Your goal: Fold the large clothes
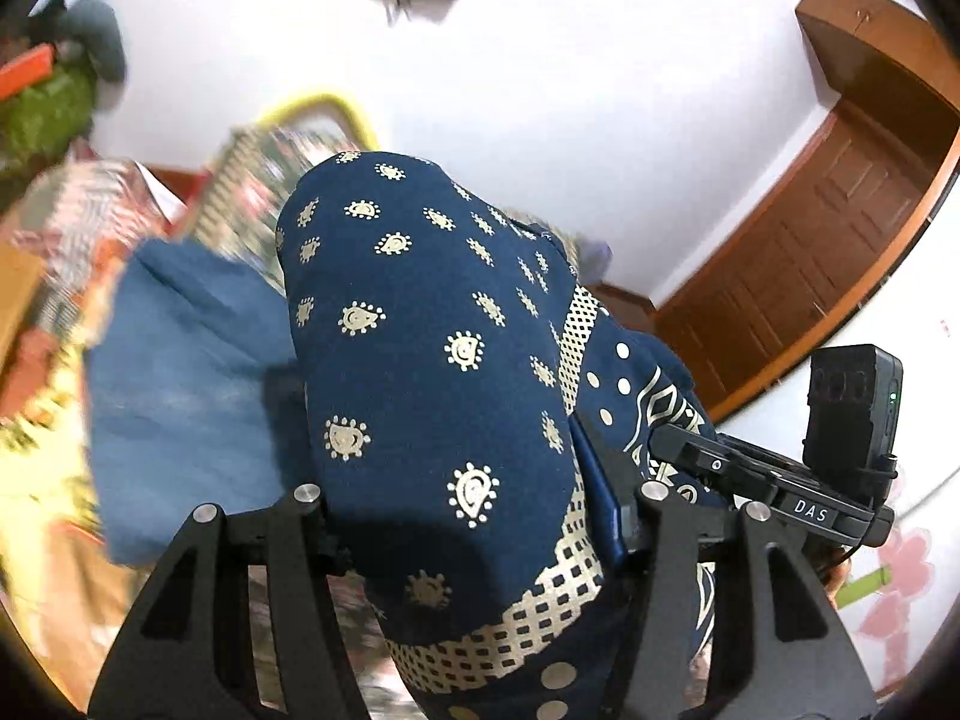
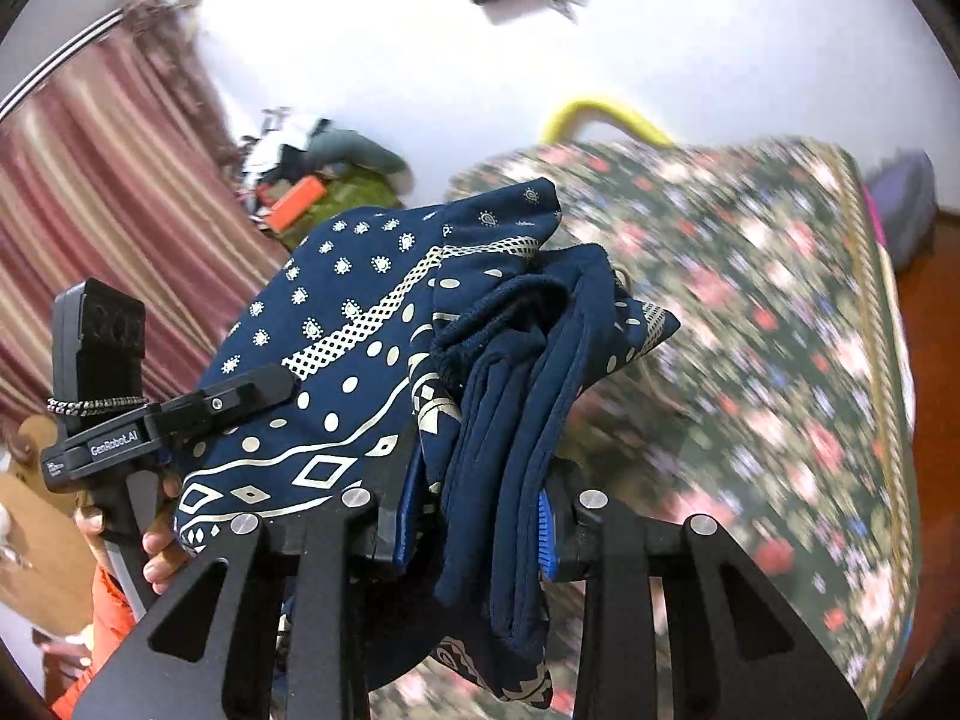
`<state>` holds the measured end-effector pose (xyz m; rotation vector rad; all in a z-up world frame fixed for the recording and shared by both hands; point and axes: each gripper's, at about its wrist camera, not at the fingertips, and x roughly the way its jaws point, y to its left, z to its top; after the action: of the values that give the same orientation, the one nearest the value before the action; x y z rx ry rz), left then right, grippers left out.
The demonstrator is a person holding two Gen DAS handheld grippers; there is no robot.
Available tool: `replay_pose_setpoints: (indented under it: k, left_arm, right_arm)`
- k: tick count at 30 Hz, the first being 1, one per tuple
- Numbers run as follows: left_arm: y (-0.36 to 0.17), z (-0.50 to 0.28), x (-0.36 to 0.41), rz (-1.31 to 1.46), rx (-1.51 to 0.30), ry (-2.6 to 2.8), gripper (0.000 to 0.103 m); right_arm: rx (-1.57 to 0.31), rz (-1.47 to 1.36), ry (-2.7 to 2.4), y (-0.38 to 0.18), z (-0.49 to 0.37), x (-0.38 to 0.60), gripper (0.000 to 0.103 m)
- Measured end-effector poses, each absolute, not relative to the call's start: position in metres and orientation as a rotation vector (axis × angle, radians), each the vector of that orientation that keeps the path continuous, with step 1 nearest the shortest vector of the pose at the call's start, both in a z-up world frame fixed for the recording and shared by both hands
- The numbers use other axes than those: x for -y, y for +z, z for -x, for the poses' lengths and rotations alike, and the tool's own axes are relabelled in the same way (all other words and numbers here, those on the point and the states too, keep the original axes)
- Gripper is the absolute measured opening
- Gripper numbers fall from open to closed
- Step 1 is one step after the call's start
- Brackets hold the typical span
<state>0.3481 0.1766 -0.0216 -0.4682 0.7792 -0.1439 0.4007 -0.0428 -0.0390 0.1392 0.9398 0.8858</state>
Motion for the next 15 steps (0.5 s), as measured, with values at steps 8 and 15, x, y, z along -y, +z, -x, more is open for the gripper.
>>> replay_pose_setpoints:
  k: [8, 15]
  left_arm:
    - [-0.02, -0.345, -0.26, 0.454, -0.727, -0.064, 0.058]
    - [-0.111, -0.365, -0.307, 0.509, -0.832, -0.023, 0.058]
  right_arm:
    - [-0.889, -0.117, 0.954, -0.042, -0.411, -0.049, 0.027]
    - [-1.017, -0.056, 0.914, -0.119, -0.433, -0.107, 0.027]
